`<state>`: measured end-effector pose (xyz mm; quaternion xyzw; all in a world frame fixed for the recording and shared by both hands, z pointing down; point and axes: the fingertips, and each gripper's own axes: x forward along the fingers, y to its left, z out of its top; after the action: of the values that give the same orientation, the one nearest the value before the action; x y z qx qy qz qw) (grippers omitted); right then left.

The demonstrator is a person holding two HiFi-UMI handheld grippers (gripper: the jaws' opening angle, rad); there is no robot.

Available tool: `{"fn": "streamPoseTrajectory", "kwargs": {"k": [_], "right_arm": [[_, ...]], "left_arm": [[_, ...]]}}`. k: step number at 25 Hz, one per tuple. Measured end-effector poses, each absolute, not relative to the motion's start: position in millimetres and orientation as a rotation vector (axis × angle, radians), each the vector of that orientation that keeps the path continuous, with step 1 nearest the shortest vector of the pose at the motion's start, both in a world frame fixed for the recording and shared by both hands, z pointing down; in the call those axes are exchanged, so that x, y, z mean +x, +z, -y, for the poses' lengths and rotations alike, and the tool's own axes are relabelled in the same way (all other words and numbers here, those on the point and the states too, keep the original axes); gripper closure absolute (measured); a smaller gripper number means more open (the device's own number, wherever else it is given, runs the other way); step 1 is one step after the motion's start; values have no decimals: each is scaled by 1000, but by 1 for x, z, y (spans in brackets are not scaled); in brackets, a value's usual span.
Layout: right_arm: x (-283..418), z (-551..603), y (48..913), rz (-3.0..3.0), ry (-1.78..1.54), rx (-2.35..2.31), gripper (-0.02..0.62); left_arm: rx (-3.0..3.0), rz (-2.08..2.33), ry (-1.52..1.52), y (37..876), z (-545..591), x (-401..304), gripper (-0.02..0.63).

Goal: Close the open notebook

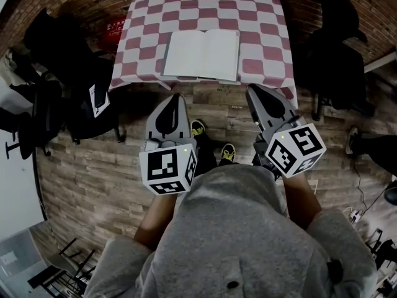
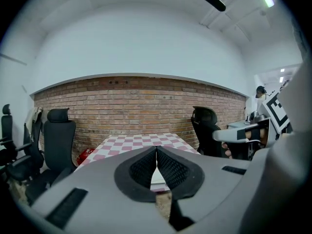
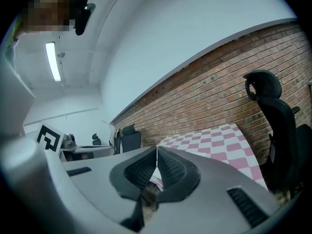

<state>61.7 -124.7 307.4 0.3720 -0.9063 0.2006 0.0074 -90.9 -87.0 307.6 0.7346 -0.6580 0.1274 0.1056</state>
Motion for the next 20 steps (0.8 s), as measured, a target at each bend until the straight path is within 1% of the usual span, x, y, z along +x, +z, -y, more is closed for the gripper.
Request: {"fn": "streamPoseTrajectory", "kwargs": {"k": [20], "right_arm": [[10, 179, 331, 2761, 657, 1106, 569]], "left_arm": [[2056, 1881, 371, 355, 145, -144, 595]]}}
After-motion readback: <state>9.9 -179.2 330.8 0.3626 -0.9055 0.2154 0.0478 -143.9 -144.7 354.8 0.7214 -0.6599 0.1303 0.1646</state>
